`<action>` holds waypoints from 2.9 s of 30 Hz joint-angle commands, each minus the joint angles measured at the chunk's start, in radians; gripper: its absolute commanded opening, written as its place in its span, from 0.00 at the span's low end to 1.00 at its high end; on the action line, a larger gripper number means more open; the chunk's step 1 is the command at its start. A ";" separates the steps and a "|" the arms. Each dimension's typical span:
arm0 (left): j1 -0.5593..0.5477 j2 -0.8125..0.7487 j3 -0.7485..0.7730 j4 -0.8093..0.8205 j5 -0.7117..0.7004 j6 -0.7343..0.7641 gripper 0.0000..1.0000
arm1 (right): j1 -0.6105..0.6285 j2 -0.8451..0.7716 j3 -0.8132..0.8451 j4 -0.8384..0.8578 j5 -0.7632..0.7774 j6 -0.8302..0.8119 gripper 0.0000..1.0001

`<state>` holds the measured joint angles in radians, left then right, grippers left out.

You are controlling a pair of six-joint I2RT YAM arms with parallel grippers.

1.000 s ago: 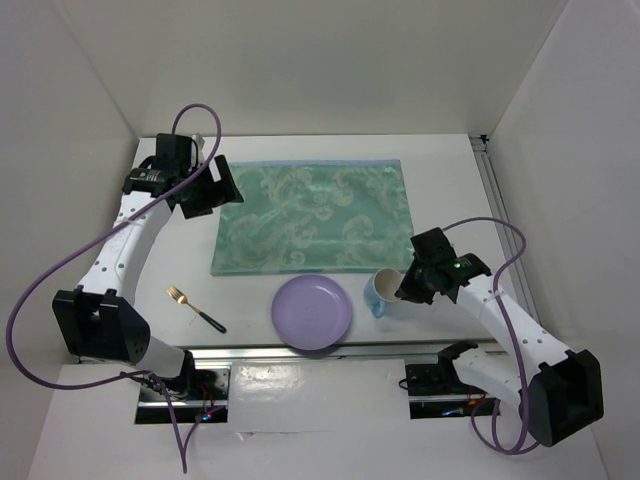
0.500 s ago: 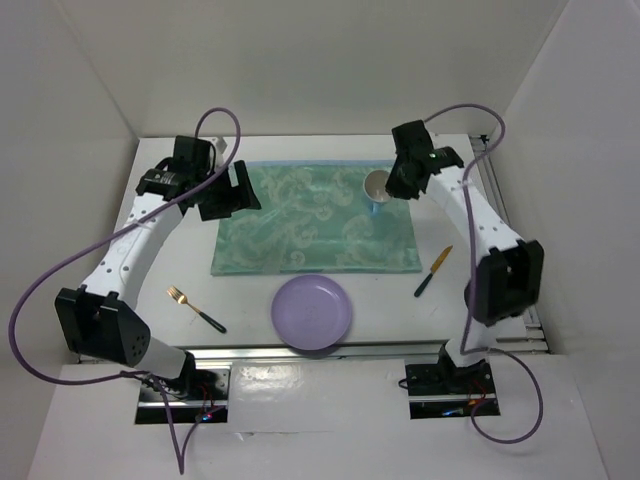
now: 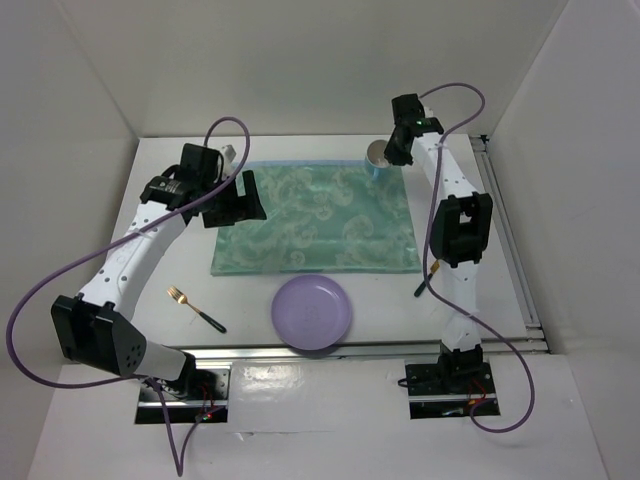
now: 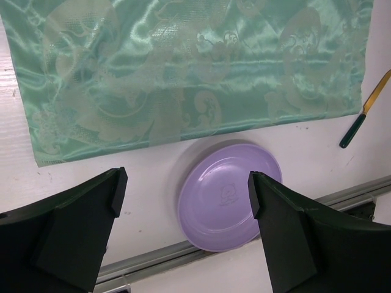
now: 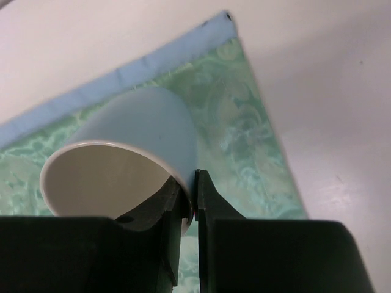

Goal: Set the dinner table for one person

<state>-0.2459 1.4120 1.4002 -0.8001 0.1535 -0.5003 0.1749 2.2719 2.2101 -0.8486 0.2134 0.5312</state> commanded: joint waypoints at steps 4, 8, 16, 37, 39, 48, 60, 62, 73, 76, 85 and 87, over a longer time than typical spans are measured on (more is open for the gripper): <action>-0.004 0.011 -0.029 0.013 -0.006 0.032 1.00 | -0.040 0.055 0.117 0.025 -0.035 -0.019 0.00; -0.004 0.040 0.000 -0.011 -0.032 0.055 1.00 | -0.049 0.055 0.097 0.025 -0.055 -0.010 0.00; -0.004 0.062 0.025 -0.022 -0.032 0.065 1.00 | -0.069 0.095 0.126 0.020 -0.059 -0.010 0.00; -0.032 0.044 0.040 -0.083 -0.091 0.075 1.00 | -0.069 0.018 0.092 0.112 -0.134 0.000 0.94; -0.055 0.033 0.005 -0.074 -0.081 0.063 1.00 | -0.060 -0.018 0.106 0.102 -0.134 0.000 0.96; -0.274 -0.137 -0.265 -0.033 -0.091 -0.081 0.95 | -0.040 -0.480 -0.289 0.250 -0.198 -0.010 0.99; -0.395 -0.117 -0.673 0.321 -0.046 -0.303 0.77 | -0.011 -0.940 -0.765 0.198 -0.198 0.000 0.99; -0.395 -0.052 -0.694 0.370 -0.035 -0.304 0.75 | -0.011 -0.960 -0.788 0.198 -0.189 0.000 0.99; -0.486 0.015 -0.549 0.228 -0.136 -0.285 0.00 | -0.011 -0.954 -0.814 0.198 -0.226 0.010 0.99; -0.495 -0.056 -0.418 0.086 -0.169 -0.258 0.00 | -0.011 -0.931 -0.784 0.174 -0.207 -0.010 0.99; -0.288 0.193 0.043 -0.034 -0.165 -0.123 0.00 | -0.051 -0.940 -0.855 0.177 -0.249 -0.030 1.00; -0.224 0.281 0.153 -0.007 -0.128 -0.109 0.00 | -0.051 -0.962 -0.891 0.163 -0.221 -0.030 1.00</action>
<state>-0.5312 1.5749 1.4719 -0.7937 -0.0174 -0.6682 0.1295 1.3510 1.3579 -0.6693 -0.0200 0.5220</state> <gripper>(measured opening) 0.069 0.999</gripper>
